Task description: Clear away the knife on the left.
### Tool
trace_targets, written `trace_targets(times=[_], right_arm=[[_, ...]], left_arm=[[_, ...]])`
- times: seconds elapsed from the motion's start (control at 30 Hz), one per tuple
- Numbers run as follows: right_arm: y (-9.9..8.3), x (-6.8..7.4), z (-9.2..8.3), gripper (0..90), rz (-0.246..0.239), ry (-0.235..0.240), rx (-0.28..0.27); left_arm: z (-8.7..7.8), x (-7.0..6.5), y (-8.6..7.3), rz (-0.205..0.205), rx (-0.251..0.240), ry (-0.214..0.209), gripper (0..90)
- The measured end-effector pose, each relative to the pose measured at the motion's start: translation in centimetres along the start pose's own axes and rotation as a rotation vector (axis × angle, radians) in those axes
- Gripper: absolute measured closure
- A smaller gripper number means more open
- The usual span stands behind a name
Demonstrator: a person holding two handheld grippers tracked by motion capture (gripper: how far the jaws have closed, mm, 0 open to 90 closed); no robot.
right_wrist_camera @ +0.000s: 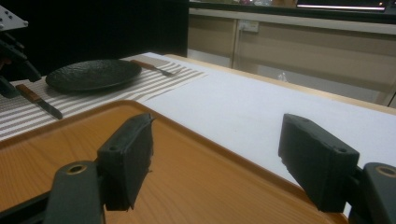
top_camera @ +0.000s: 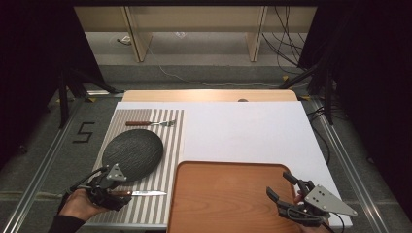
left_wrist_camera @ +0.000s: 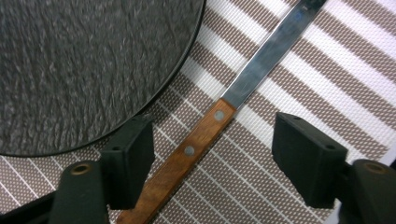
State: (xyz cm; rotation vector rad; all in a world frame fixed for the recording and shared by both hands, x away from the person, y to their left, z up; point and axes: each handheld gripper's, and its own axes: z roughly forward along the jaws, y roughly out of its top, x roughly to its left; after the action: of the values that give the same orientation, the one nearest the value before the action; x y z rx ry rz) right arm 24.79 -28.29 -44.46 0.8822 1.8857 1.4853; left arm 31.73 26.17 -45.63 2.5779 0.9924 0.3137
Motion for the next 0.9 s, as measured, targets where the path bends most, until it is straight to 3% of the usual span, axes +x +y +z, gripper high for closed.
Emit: trace_targets(times=[0.47,0.9], right_arm=[[0.0,0.1,0.0,27.4,-0.001,0.001,0.002],[0.0,0.1,0.1,27.4,-0.001,0.001,0.004]], left_arm=[[1.3,0.2,-0.1,-0.007,0.042,-0.002,43.7],[1.2,0.1,0.0,-0.036,0.061,-0.056,68.4]])
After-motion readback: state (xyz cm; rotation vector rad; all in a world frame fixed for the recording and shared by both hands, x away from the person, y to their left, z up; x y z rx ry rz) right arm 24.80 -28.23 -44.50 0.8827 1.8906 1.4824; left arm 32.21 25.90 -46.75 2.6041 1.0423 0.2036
